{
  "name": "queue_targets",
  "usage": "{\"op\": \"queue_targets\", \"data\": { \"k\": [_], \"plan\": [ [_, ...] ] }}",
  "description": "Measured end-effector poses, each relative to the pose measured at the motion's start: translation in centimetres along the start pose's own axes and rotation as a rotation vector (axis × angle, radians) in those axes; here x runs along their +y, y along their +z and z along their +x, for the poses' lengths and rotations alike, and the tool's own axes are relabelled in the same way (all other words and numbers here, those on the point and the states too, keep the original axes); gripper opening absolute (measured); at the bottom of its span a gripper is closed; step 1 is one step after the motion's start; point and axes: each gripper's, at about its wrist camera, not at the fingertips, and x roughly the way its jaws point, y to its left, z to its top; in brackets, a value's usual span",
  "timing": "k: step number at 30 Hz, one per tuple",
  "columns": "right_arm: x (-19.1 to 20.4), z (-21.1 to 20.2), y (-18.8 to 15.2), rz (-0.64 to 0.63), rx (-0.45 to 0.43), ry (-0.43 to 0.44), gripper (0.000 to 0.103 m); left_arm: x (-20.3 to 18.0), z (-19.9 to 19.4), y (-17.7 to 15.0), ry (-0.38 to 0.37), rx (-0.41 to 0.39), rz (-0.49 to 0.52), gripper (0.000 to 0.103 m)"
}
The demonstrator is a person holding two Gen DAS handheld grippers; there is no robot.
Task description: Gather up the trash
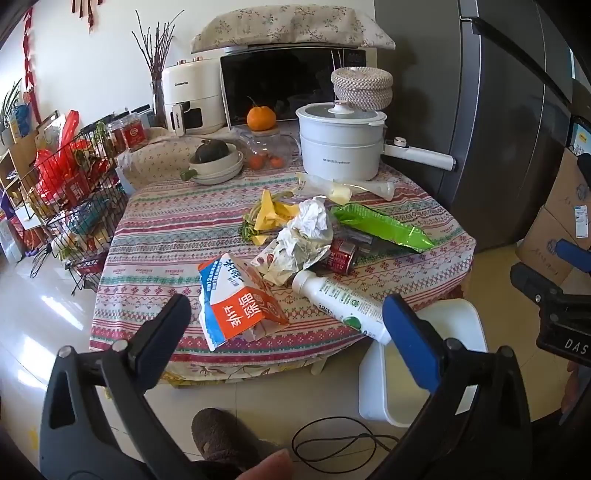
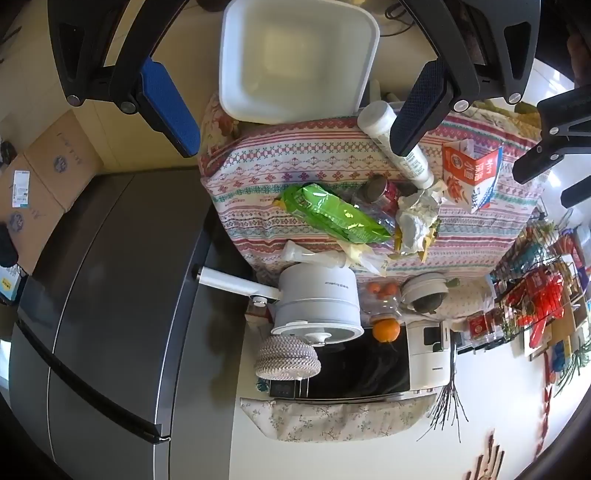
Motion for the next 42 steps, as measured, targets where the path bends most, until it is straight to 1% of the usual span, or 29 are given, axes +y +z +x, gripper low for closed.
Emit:
{"op": "queue_targets", "data": {
  "k": [1, 5, 9, 42],
  "plan": [
    [-0.01, 0.04, 0.01, 0.0, 0.016, 0.003, 0.103, -0.04, -0.01, 0.02, -0.001, -0.002, 0.0, 0.103],
    [-0.03, 0.07, -0.01, 0.0, 0.017, 0.003, 0.103, 0.19, -0.05, 0.03, -0.012, -0.001, -0.013, 0.103],
    [0.06, 0.24, -0.02, -0.005, 0.021, 0.003, 0.103, 0.51, 0.14, -0.03, -0.005, -0.003, -0.012, 0.103],
    [0.23, 0.24, -0.1, 0.002, 0.017, 0.009, 0.103, 0.8, 0.14, -0.47, 0.003, -0.005, -0.006, 0.103]
  ]
}}
